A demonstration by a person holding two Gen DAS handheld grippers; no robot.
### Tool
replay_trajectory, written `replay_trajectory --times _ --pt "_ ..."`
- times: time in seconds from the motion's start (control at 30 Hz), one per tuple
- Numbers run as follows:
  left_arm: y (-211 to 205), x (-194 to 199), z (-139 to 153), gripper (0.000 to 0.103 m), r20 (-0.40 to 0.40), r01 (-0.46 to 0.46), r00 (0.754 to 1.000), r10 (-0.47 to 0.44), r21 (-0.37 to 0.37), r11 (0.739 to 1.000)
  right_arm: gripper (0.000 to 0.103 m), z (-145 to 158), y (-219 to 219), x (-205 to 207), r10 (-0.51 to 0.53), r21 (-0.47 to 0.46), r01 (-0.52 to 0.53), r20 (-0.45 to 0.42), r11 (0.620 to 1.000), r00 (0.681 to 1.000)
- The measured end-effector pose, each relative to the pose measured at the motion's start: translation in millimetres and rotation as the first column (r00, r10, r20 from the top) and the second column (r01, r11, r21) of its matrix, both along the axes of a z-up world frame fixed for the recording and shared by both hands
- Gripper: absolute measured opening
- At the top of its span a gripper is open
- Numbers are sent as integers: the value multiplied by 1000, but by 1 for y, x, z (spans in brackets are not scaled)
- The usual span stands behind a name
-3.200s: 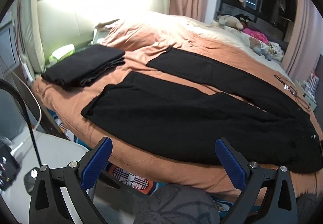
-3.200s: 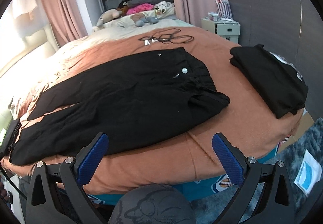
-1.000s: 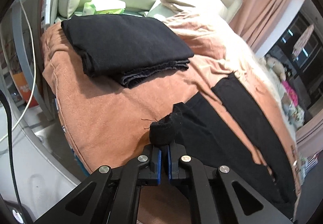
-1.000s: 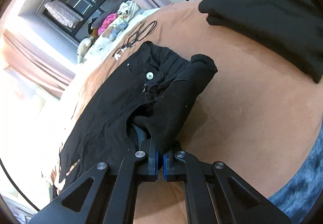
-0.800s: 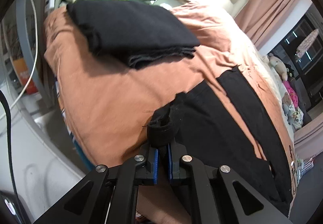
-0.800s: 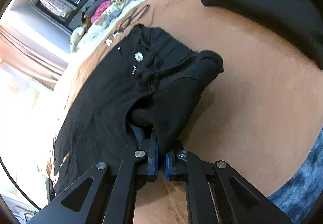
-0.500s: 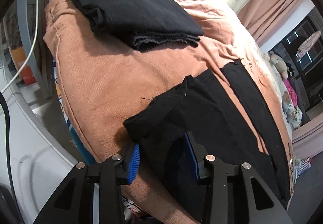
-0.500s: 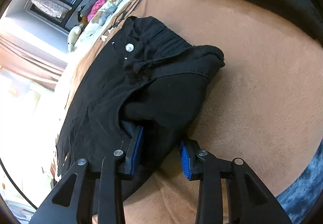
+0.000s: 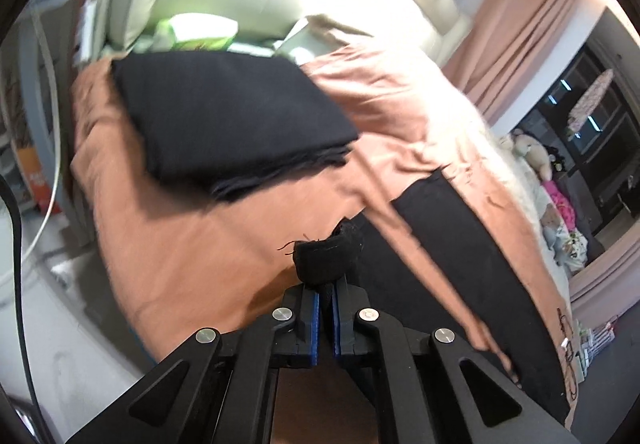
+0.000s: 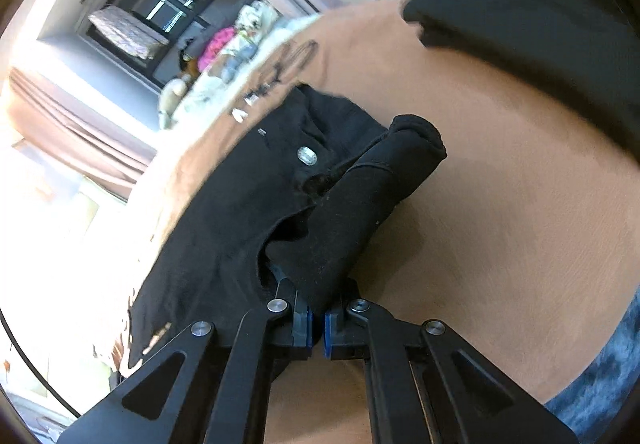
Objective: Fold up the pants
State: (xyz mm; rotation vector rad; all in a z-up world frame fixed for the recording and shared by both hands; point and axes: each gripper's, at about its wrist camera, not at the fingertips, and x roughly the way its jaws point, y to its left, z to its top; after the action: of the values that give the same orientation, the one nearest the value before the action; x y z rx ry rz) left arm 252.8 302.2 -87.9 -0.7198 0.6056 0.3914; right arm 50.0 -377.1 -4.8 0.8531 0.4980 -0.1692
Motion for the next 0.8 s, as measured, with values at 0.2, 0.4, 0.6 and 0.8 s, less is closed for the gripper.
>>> replay_trajectory --times 0.2,0.4,0.6,0.8 --pt "-4 32 39 4 49 31 998 -33 39 999 0 32 -1 -1 15 -27 -13 62 1000 998" --pt "-9 67 70 3 76 63 995 -69 76 995 0 48 -5 12 24 -48 -20 89 999 996" --pt "-13 102 99 3 103 81 990 -92 104 991 0 57 -12 38 31 -68 -25 93 997 995" --pt "-18 149 116 3 109 92 988 -105 119 989 0 68 -16 67 36 -95 -27 91 995 995"
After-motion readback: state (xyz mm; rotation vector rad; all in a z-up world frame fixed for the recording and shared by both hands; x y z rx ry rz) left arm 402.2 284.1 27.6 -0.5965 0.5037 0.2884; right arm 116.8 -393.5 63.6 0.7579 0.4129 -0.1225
